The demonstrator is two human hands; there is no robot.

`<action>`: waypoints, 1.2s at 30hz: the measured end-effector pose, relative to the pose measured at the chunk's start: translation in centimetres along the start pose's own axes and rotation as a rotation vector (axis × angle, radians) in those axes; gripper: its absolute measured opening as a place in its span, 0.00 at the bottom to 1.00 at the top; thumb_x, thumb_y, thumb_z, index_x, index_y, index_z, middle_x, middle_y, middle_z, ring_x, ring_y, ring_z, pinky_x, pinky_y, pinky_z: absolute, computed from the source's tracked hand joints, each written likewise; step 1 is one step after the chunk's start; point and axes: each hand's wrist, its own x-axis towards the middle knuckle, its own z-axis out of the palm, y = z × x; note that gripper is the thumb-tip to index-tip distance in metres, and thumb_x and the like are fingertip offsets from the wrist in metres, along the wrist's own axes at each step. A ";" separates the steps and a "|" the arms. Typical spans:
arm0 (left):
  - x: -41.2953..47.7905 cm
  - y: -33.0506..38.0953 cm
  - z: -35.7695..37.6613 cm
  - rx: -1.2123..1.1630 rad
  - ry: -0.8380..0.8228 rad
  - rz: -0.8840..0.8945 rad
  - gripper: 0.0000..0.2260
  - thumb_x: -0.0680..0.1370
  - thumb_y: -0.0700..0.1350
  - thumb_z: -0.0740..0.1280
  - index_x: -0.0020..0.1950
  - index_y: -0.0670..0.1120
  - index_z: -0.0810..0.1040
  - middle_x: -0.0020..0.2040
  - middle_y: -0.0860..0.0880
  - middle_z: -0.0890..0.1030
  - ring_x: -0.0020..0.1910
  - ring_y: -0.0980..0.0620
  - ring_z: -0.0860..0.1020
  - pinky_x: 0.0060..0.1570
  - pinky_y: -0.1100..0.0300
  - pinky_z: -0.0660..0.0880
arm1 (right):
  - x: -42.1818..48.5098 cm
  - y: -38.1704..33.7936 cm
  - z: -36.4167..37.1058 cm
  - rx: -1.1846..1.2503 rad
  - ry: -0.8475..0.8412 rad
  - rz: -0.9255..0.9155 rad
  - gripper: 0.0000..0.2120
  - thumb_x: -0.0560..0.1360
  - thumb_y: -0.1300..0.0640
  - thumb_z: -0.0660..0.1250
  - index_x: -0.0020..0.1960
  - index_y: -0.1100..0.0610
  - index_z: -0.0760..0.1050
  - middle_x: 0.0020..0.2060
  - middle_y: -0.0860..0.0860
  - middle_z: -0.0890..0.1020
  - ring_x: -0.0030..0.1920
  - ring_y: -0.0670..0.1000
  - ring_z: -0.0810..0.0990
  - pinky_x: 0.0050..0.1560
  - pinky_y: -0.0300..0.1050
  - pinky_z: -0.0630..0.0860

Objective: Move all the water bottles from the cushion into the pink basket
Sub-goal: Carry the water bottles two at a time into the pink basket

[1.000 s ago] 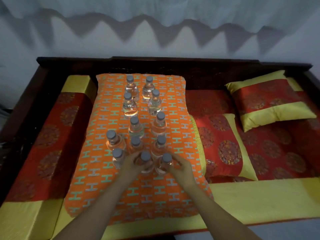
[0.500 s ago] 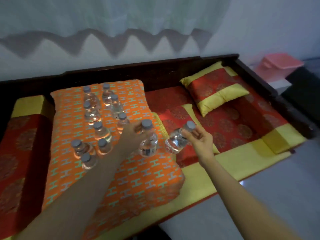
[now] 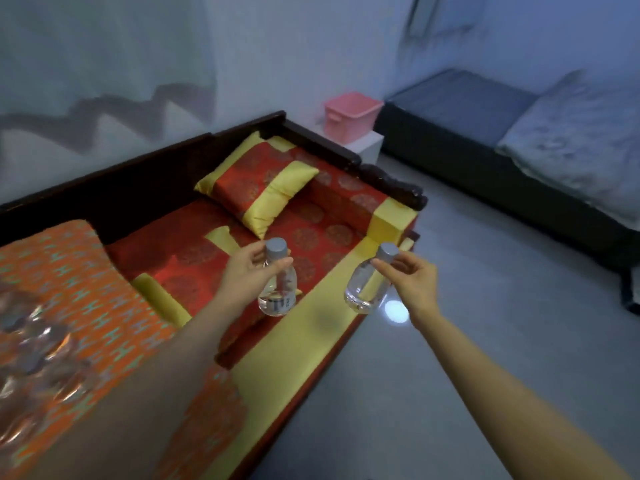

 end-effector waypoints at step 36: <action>50.7 10.1 60.0 0.027 -0.008 -0.002 0.31 0.65 0.46 0.79 0.63 0.35 0.75 0.60 0.38 0.80 0.60 0.42 0.78 0.63 0.43 0.73 | 59.2 9.7 -50.7 -0.103 0.248 0.059 0.09 0.61 0.57 0.81 0.35 0.47 0.83 0.34 0.44 0.86 0.40 0.44 0.84 0.42 0.39 0.80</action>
